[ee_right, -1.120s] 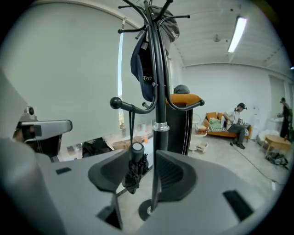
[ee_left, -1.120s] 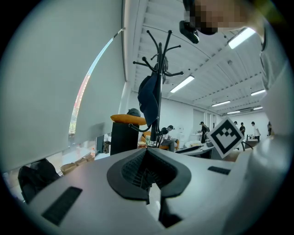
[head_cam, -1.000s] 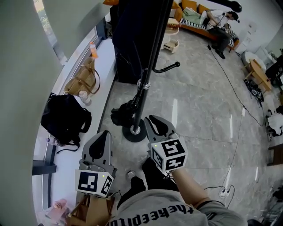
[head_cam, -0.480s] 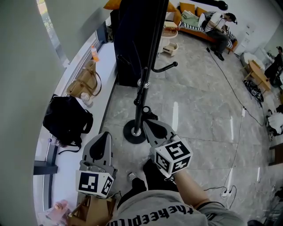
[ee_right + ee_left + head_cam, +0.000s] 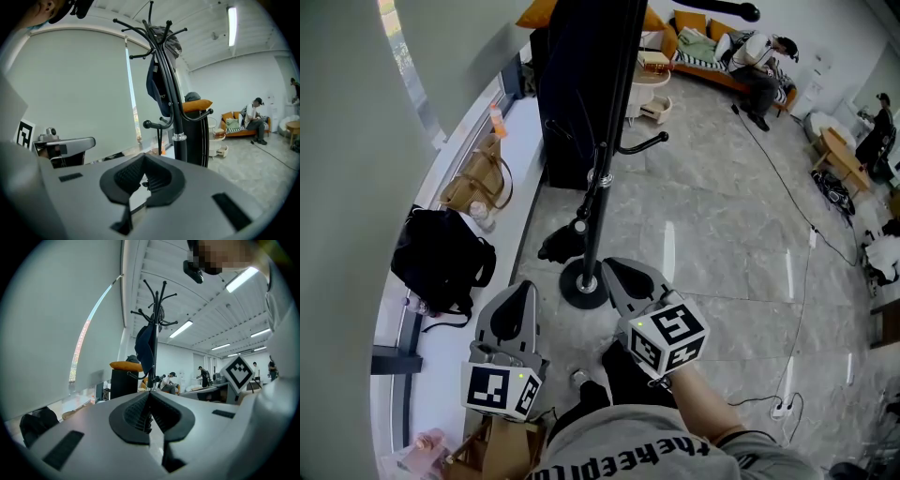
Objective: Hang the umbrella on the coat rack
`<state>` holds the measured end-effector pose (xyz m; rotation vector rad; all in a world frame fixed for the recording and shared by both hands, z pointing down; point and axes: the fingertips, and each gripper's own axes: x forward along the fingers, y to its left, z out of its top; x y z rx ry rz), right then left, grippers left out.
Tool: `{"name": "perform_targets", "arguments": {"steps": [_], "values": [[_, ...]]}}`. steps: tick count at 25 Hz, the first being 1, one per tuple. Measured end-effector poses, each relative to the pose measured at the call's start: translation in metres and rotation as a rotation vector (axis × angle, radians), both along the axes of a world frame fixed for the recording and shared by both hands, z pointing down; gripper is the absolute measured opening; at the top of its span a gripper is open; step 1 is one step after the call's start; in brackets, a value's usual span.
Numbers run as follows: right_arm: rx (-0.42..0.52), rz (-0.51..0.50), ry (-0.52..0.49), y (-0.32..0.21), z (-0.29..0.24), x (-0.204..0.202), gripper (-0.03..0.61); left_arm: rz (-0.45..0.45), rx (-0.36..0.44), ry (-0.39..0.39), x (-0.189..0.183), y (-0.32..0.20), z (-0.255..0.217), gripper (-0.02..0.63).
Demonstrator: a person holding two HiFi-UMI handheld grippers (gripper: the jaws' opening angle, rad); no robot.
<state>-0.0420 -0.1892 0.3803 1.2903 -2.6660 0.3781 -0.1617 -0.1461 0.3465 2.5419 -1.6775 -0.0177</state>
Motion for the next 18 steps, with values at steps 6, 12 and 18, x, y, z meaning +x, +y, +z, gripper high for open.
{"name": "perform_targets", "arguments": {"steps": [6,12,18], "values": [[0.015,-0.005,-0.003,0.008,-0.005,-0.001,0.011,0.006,0.009,-0.001,0.001,0.006,-0.002,0.015],[0.025,-0.009,0.000,0.011,-0.007,0.000,0.011,0.009,0.014,-0.004,0.004,0.008,-0.003,0.015],[0.034,-0.011,-0.006,0.014,-0.010,0.002,0.011,0.015,0.017,-0.008,0.007,0.010,-0.005,0.015]]}}
